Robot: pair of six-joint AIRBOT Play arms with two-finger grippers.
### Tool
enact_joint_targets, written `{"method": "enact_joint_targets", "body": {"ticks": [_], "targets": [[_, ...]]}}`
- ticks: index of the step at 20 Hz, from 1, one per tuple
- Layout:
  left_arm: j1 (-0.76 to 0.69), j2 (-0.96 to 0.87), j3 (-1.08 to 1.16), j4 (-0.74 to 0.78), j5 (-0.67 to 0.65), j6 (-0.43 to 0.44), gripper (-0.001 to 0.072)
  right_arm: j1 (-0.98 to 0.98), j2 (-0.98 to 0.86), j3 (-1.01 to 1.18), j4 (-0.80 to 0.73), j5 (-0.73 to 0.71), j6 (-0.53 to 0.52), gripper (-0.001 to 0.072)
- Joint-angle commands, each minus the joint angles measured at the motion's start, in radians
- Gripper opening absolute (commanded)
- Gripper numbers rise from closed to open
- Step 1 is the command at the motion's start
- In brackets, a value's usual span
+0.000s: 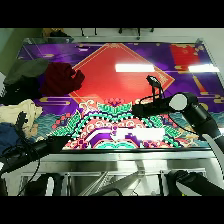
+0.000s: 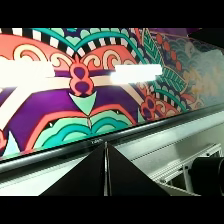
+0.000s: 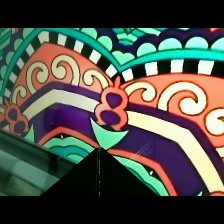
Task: Fold the shirts.
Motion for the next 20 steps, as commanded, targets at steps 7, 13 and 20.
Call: {"method": "enact_joint_targets", "body": {"ticks": [7,13,20], "targets": [[0.000,0.001,0.000,0.000,0.000,0.000,0.0018,0.001,-0.001,0.000,0.000,0.000,0.000,0.0032],[0.000,0.001,0.000,0.000,0.000,0.000,0.0018,0.001,-0.001,0.000,0.000,0.000,0.000,0.0032],[0.001,0.001,0.000,0.002,0.208,0.021,0.0023,0.001,-0.005,0.000,-0.001,-0.035,-0.001,0.0032]]}}
